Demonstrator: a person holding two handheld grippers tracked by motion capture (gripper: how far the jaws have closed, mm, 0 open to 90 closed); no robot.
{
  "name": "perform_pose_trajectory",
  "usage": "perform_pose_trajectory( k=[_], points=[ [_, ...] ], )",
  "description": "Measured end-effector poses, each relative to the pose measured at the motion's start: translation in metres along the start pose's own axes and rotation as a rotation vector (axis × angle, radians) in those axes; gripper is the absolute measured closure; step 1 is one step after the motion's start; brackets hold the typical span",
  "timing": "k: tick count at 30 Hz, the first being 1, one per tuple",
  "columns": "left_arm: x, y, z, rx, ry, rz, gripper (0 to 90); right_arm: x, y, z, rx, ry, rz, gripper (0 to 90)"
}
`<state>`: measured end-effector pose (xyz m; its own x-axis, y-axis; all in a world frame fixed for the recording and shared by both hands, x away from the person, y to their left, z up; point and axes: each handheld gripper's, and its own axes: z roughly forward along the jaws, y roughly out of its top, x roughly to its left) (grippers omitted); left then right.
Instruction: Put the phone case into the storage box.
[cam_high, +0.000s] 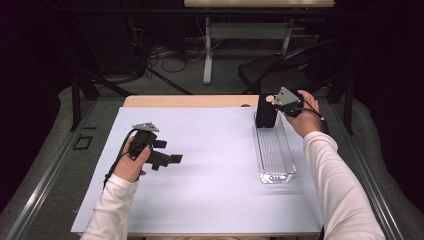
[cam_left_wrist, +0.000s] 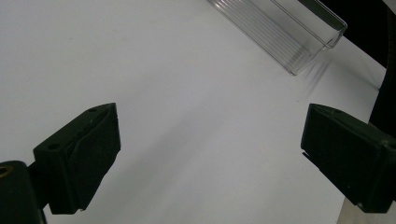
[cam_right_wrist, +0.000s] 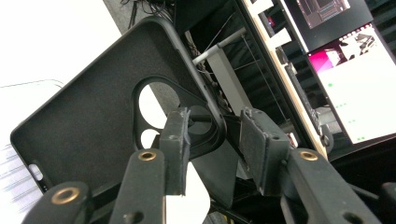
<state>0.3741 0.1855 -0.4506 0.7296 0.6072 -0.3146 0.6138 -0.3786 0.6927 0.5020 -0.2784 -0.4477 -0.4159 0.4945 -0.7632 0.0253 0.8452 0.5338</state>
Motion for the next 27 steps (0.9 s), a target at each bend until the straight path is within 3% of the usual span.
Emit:
perform_pose_trajectory(
  k=[9, 14, 20, 23, 27],
  points=[
    [0.0, 0.001, -0.002, -0.011, 0.001, -0.003, 5.2, -0.002, 0.004, -0.007, -0.022, -0.044, 0.007, 41.7],
    [0.001, 0.003, -0.002, -0.011, -0.003, -0.001, 5.2, -0.003, 0.007, -0.013, -0.035, -0.058, 0.01, 38.3],
    [0.0, 0.005, -0.001, -0.011, -0.01, 0.006, 5.2, 0.001, 0.01, -0.02, -0.033, -0.052, 0.085, 32.2],
    [0.0, 0.006, 0.0, -0.013, -0.013, 0.008, 5.2, 0.002, 0.012, -0.024, -0.022, -0.046, 0.089, 30.8],
    [0.0, 0.007, 0.0, -0.013, -0.014, 0.013, 5.2, 0.004, 0.015, -0.031, -0.006, -0.028, 0.152, 28.8]
  ],
)
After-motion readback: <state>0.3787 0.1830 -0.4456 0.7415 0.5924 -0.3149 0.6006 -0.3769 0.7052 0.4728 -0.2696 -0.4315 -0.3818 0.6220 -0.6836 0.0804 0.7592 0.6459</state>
